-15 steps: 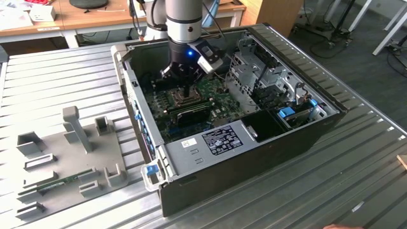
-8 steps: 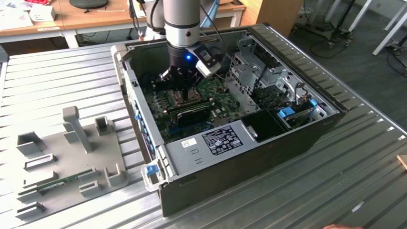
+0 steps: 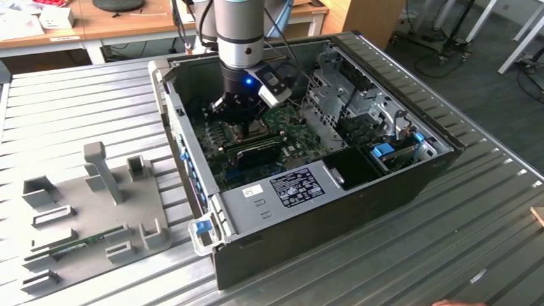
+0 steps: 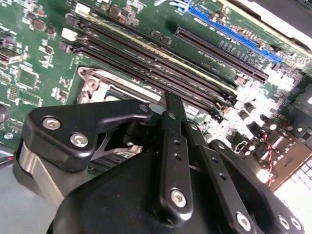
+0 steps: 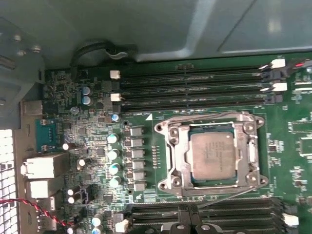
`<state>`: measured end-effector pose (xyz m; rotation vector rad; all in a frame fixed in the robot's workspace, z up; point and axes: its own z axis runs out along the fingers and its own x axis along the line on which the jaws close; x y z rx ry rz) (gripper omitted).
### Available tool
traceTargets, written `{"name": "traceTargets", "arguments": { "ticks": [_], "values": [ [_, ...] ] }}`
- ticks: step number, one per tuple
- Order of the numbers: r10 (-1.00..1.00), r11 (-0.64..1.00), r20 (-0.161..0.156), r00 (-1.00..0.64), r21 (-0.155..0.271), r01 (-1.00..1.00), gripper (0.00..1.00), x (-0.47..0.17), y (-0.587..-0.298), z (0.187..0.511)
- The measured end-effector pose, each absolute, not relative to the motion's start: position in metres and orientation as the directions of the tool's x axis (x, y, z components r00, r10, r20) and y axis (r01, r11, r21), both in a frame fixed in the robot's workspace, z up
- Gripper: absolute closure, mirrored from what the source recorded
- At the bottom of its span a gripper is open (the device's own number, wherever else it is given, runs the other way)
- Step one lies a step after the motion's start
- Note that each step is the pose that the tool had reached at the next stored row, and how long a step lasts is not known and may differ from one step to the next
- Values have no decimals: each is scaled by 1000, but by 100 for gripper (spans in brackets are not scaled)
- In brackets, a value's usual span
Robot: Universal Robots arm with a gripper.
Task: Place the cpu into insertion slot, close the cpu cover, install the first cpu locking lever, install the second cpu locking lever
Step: 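Install the second cpu locking lever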
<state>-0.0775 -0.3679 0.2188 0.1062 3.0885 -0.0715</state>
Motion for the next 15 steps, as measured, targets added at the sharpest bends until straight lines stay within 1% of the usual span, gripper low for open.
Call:
{"name": "traceTargets", "arguments": {
  "ticks": [15],
  "values": [
    [67,997,-56,-996,-46,70,90,-86,-364,210]
  ]
}}
